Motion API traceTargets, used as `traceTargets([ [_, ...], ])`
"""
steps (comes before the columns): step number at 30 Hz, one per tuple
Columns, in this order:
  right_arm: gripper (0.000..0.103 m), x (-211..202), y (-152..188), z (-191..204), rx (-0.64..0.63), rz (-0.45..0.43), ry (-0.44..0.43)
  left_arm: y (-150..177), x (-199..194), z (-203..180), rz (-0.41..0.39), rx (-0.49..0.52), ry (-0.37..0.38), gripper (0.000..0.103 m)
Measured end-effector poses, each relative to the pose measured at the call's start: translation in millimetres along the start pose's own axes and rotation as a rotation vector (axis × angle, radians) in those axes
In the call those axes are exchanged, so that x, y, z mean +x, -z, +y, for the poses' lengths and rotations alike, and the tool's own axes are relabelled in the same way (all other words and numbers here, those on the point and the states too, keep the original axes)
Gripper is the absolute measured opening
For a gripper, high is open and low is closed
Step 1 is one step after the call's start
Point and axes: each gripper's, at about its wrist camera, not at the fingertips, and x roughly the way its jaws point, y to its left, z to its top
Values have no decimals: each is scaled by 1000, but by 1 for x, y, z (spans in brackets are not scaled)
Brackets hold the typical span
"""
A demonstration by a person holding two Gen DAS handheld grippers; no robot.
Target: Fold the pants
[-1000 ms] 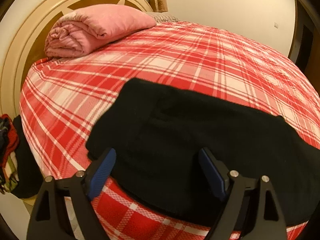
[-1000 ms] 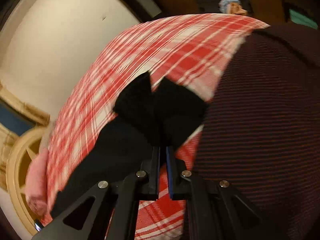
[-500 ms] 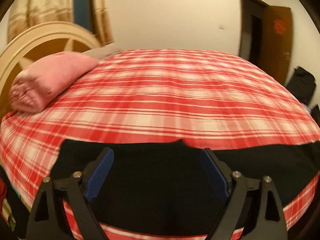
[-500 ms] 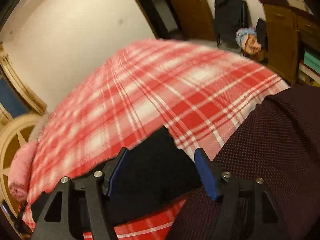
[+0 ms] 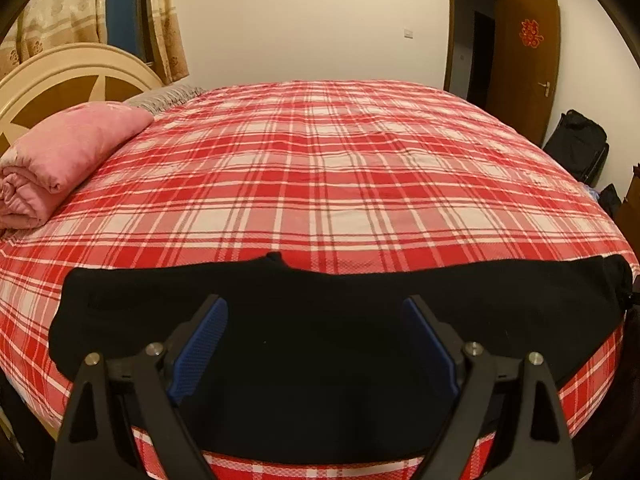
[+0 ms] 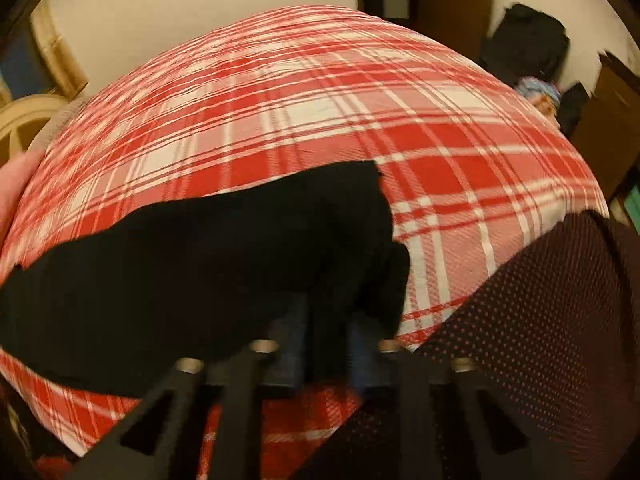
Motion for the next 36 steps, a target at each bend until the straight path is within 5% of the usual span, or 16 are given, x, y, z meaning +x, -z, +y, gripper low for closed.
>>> traceTargets([
  [3, 9, -33, -6, -9, 35, -133, -61, -1, -5, 3, -15, -3, -13, 92],
  [6, 8, -69, -10, -15, 38, -271, -20, -1, -7, 7, -19, -19, -13, 92],
  [10, 8, -51, -8, -19, 9, -192, 26, 1, -4, 8, -12, -32, -5, 92],
  [17, 10, -42, -1, -38, 148, -170, -78, 8, -4, 16, 2, -43, -6, 92],
  [19, 17, -48, -2, -52, 227, -197, -96, 8, -4, 19, -2, -53, -7, 92],
  [21, 60, -57, -6, -64, 283, -237, -118, 7, -4, 22, -4, -65, -5, 92],
  [23, 74, -59, -10, -67, 288, -258, -136, 7, -2, 21, -2, -69, -7, 92],
  [28, 74, -23, -23, -54, 206, -160, -126, 8, 0, 13, 12, -52, 1, 92],
  [33, 53, 17, -16, -40, 154, -29, -102, 6, -3, 10, 4, -34, -10, 92],
  [36, 52, 17, -10, -25, 86, -17, -46, 6, -2, 12, 6, -40, -10, 92],
])
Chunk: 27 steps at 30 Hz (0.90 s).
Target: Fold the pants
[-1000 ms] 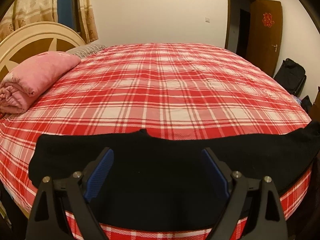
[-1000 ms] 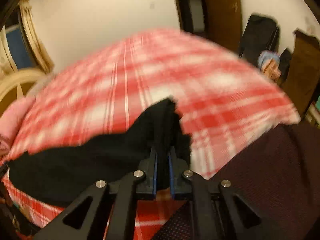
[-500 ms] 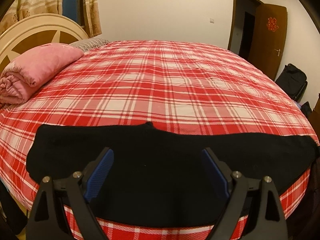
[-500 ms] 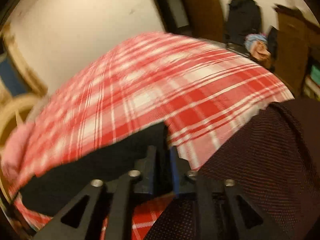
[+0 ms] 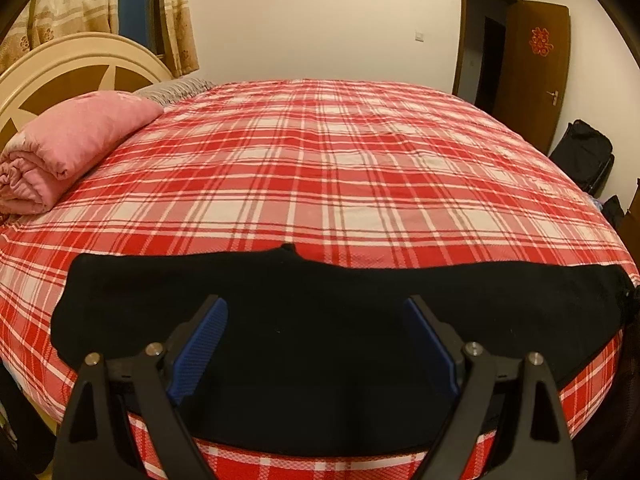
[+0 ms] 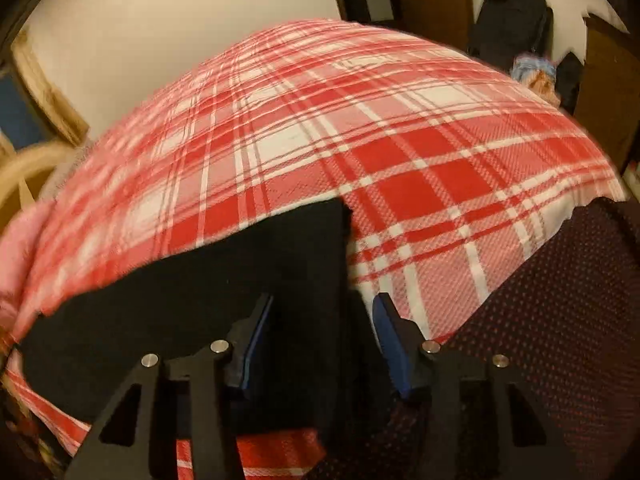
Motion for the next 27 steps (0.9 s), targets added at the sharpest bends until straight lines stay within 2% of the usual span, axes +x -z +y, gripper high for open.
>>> traceTargets([
  [1, 49, -1, 2, 3, -10, 17, 6, 0, 1, 1, 2, -4, 2, 92],
  [3, 21, -1, 3, 3, 16, 42, -26, 0, 2, 3, 4, -11, 3, 92],
  [5, 10, -5, 4, 3, 27, 54, -42, 1, 3, 7, 5, -21, 4, 92],
  [6, 10, -9, 4, 5, 29, 48, -32, 2, 2, 9, 5, -24, 4, 92],
  [9, 10, -49, 2, 43, -27, -52, -36, 2, -1, 17, -9, -30, -11, 92],
  [11, 10, -74, 1, 77, -73, -97, -101, 2, -3, 27, -19, -41, -29, 92],
  [14, 10, -94, 6, 156, -232, -116, -186, 2, -3, 40, -23, -83, -34, 92],
  [18, 10, -76, 30, 248, -409, -80, -288, 8, -2, 55, -13, -132, -28, 92],
  [22, 11, -26, 70, 328, -577, -51, -279, 12, -5, 67, -10, -135, -48, 92],
  [23, 11, -18, 79, 337, -588, -45, -276, 13, -7, 71, -12, -134, -56, 92],
  [25, 17, -1, 97, 356, -611, -29, -288, 14, -8, 76, -16, -137, -66, 92],
  [27, 46, 2, 107, 361, -619, -53, -329, 15, -7, 83, -14, -148, -75, 92],
])
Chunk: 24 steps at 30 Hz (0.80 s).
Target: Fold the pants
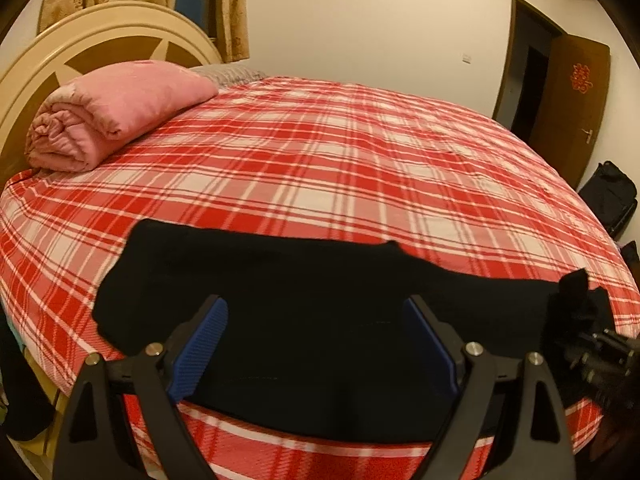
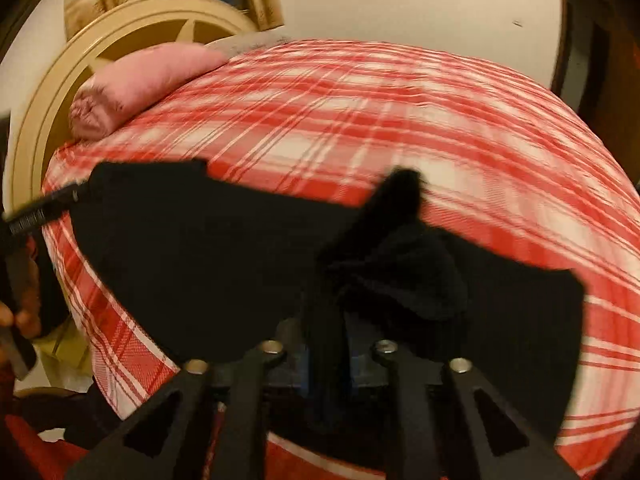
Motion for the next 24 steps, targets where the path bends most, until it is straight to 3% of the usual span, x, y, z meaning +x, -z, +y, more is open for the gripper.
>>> traceTargets([
  [3, 67, 1, 6, 9, 19, -43, -120, 0, 6, 7, 13, -20, 0, 92],
  [6, 68, -10, 6, 12, 17, -67, -193, 1, 11, 6, 23, -19, 10, 92],
  [10, 67, -46, 7, -11, 92, -210, -255, 4, 13, 0, 23, 1, 23, 92],
  [12, 47, -50, 0, -29, 121, -229, -150, 4, 13, -5, 14, 14, 32, 92],
  [13, 19, -43, -5, -36, 131, -208, -112, 4, 14, -7, 9, 20, 36, 92],
  [14, 10, -33, -10, -44, 155, -181, -78, 4, 14, -10, 9, 25, 35, 92],
  [21, 10, 40, -27, -37, 171, -88, -101, 6, 13, 0, 15, 26, -11, 92],
  [24, 10, 46, -26, -30, 176, -123, -67, 8, 8, 17, 4, 11, -48, 92],
])
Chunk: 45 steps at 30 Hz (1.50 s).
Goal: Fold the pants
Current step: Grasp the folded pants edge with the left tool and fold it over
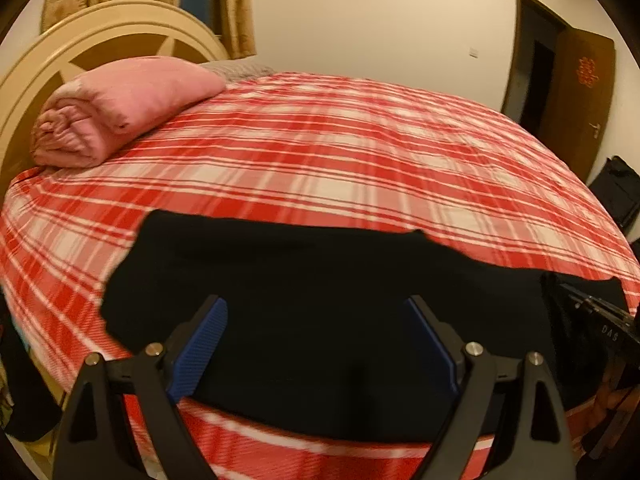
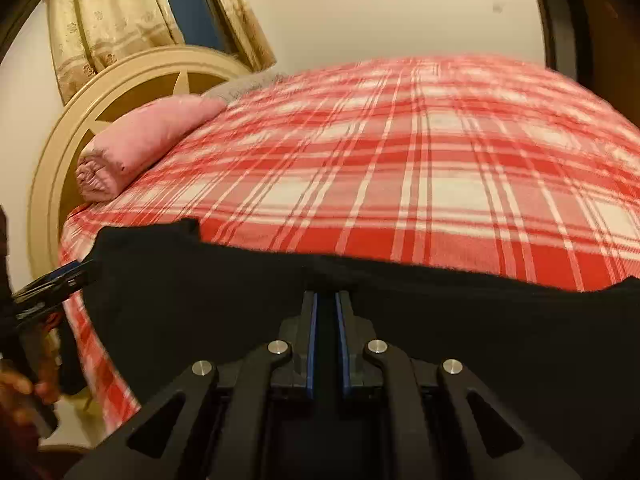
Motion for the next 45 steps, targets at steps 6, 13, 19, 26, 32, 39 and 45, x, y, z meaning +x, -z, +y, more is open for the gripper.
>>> traceTargets([
  [6, 10, -7, -7, -6, 2, 38, -22, 12, -11, 64, -16, -100, -146, 92],
  [13, 36, -73, -15, 36, -12, -151, -142, 19, -19, 135, -38, -301, -254, 97],
  [19, 72, -63, 0, 71, -44, -104, -203, 26, 3, 150, -10, -472, -160, 97],
  [26, 72, -57, 12, 87, -77, -53, -218, 32, 40, 140, 95, -571, -112, 97],
  [32, 72, -59, 12, 86, -66, -51, -221, 33, 42, 133, 55, -574, -140, 81],
  [39, 72, -66, 8, 69, 6, -76, -198, 24, 33, 129, 3, -565, -61, 23],
  [45, 72, -89, 4, 6, 166, -122, -88, 1, 9, 96, -73, -406, -86, 22],
])
